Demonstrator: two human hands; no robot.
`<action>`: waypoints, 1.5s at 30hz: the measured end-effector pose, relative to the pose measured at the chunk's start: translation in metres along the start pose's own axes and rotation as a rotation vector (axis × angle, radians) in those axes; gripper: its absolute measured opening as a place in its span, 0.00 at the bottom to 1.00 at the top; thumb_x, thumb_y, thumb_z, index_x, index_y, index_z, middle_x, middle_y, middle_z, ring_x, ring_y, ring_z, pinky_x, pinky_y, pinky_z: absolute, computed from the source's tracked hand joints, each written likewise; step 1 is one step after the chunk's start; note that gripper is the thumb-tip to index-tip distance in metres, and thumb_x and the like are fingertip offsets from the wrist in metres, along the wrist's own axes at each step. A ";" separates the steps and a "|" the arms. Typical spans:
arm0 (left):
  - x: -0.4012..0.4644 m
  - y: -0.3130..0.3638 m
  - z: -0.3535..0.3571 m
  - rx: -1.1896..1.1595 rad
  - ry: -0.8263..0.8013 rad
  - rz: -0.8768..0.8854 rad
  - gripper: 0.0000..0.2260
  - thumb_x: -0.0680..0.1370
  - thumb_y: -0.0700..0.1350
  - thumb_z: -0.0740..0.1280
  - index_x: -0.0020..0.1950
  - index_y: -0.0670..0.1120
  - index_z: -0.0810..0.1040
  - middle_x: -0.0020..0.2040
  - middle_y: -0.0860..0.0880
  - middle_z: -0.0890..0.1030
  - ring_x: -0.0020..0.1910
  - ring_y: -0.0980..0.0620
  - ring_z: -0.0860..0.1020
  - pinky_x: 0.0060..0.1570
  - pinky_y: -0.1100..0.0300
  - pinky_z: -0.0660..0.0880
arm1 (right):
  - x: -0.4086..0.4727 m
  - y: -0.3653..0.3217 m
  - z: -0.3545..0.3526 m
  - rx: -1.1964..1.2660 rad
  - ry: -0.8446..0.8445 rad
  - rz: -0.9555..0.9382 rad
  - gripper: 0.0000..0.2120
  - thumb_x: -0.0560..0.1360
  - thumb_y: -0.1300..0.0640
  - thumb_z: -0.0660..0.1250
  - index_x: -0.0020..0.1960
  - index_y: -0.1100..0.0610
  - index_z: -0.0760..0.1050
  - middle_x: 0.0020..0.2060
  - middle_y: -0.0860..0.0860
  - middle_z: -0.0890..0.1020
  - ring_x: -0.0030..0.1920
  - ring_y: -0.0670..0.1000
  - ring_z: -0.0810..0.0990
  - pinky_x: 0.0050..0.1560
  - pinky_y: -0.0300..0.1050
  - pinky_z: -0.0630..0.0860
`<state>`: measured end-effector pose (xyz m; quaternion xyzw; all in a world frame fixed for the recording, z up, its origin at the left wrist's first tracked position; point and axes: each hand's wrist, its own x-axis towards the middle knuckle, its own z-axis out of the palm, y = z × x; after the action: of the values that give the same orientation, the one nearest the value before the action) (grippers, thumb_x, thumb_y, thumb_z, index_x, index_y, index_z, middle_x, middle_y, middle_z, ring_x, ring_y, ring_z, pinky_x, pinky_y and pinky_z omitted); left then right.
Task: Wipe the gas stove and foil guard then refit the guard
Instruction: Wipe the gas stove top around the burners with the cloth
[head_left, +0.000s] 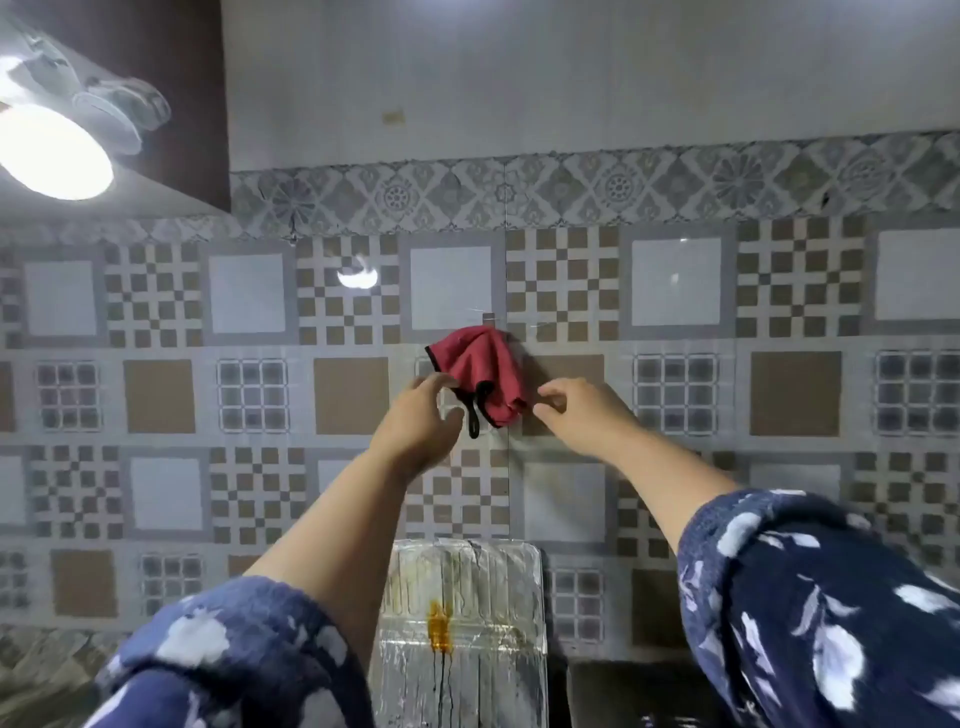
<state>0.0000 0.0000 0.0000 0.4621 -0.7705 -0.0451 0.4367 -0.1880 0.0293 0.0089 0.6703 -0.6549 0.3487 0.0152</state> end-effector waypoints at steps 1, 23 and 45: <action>0.010 -0.002 0.000 -0.013 0.033 0.008 0.18 0.79 0.45 0.61 0.69 0.50 0.68 0.70 0.47 0.68 0.55 0.50 0.74 0.54 0.59 0.69 | 0.011 -0.003 0.003 0.028 0.047 -0.006 0.20 0.79 0.48 0.61 0.69 0.51 0.69 0.66 0.51 0.75 0.63 0.54 0.75 0.62 0.48 0.71; 0.085 -0.002 0.024 -0.334 0.292 0.063 0.16 0.79 0.37 0.61 0.61 0.52 0.79 0.43 0.47 0.82 0.37 0.53 0.82 0.41 0.59 0.82 | 0.073 -0.008 -0.007 0.328 0.436 -0.140 0.20 0.78 0.68 0.57 0.61 0.51 0.79 0.61 0.50 0.80 0.64 0.51 0.76 0.61 0.34 0.68; -0.305 0.117 0.051 -0.178 -0.063 -0.107 0.16 0.76 0.39 0.68 0.61 0.52 0.79 0.53 0.48 0.81 0.46 0.51 0.80 0.47 0.61 0.76 | -0.289 0.094 -0.042 0.377 -0.062 0.133 0.21 0.72 0.71 0.60 0.56 0.52 0.82 0.55 0.51 0.83 0.59 0.51 0.79 0.62 0.45 0.74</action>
<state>-0.0562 0.2788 -0.1686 0.4605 -0.7509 -0.1511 0.4486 -0.2613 0.2869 -0.1410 0.6270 -0.6210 0.4446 -0.1537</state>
